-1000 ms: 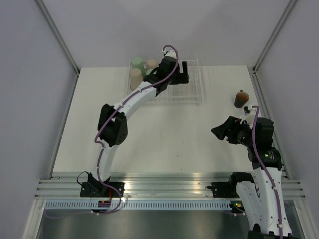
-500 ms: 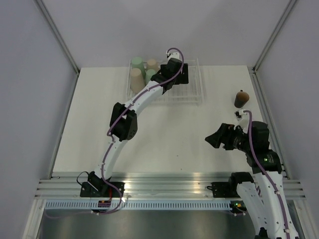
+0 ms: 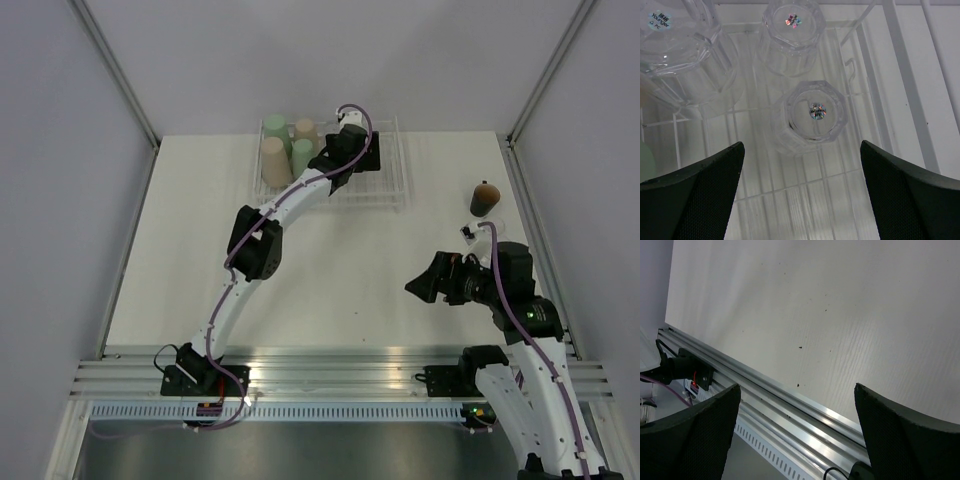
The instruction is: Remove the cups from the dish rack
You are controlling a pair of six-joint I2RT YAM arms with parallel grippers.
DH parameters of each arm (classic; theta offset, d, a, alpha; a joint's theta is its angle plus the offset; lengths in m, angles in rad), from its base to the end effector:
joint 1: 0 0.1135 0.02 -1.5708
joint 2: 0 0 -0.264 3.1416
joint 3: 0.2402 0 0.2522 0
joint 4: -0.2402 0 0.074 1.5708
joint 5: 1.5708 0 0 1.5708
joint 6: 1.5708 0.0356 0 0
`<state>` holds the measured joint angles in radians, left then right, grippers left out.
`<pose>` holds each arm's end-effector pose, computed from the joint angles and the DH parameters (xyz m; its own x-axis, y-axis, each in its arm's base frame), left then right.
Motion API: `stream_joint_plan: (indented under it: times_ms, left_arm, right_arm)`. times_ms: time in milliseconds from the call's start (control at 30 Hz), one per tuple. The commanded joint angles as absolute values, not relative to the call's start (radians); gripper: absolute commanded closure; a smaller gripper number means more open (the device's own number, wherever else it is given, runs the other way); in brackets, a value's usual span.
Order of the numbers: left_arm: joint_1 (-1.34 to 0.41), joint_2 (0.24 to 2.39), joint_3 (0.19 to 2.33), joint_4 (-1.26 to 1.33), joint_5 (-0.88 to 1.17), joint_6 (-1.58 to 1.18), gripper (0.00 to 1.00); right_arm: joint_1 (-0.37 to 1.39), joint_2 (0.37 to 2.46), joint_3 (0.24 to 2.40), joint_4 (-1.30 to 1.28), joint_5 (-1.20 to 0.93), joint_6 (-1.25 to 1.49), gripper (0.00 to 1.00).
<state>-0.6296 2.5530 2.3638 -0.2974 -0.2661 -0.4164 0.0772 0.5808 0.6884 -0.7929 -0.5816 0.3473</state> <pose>0.4801 -0.3382 0.2223 -0.4995 -0.1190 -0.8581 0.1949 0.9497 -0.2451 0.1149 0.0285 0.2787 -0.7596 0.2265 -0.6097 -0.2446 0.7691 0.5905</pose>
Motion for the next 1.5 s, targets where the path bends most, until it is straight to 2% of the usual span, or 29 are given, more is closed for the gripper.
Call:
stream_joint_plan:
  times_ms: [0,567,667,700,767,800,900,1000,1233,1267,1300,1467]
  left_arm:
    - [-0.630,2.569,2.391,-0.190,-0.302,-0.393,0.00]
    - [-0.657,2.661,2.402,0.021,-0.382,-0.367,0.02]
    - [-0.655,2.668,2.401,0.032,-0.393,-0.357,0.15]
    - [-0.655,2.668,2.401,0.034,-0.393,-0.353,0.27]
    - [-0.655,2.669,2.401,0.040,-0.403,-0.350,0.38]
    - [-0.653,2.668,2.399,0.040,-0.406,-0.350,0.51]
    - [-0.652,2.663,2.390,0.038,-0.417,-0.356,0.68]
    - [-0.652,2.645,2.350,0.041,-0.420,-0.359,0.76]
    - [-0.650,2.551,2.237,0.092,-0.426,-0.330,0.84]
    - [-0.652,2.549,2.240,0.089,-0.431,-0.328,0.87]
    - [-0.652,2.548,2.241,0.083,-0.431,-0.325,0.97]
    - [-0.655,2.493,2.177,0.060,-0.420,-0.341,0.98]
  right_arm:
    - [0.087,0.589,0.729,-0.779,-0.612,0.339,0.02]
    - [0.118,0.635,0.732,-0.732,-0.586,0.350,0.02]
    - [0.124,0.637,0.723,-0.721,-0.581,0.353,0.02]
    - [0.126,0.637,0.723,-0.718,-0.577,0.354,0.02]
    - [0.129,0.638,0.721,-0.716,-0.577,0.354,0.02]
    - [0.130,0.637,0.721,-0.716,-0.574,0.354,0.02]
    - [0.135,0.634,0.719,-0.718,-0.566,0.354,0.02]
    - [0.137,0.634,0.715,-0.718,-0.563,0.354,0.02]
    - [0.140,0.630,0.716,-0.716,-0.554,0.357,0.02]
    - [0.138,0.630,0.718,-0.716,-0.551,0.359,0.02]
    - [0.138,0.630,0.718,-0.718,-0.548,0.360,0.02]
    - [0.138,0.624,0.706,-0.715,-0.541,0.360,0.02]
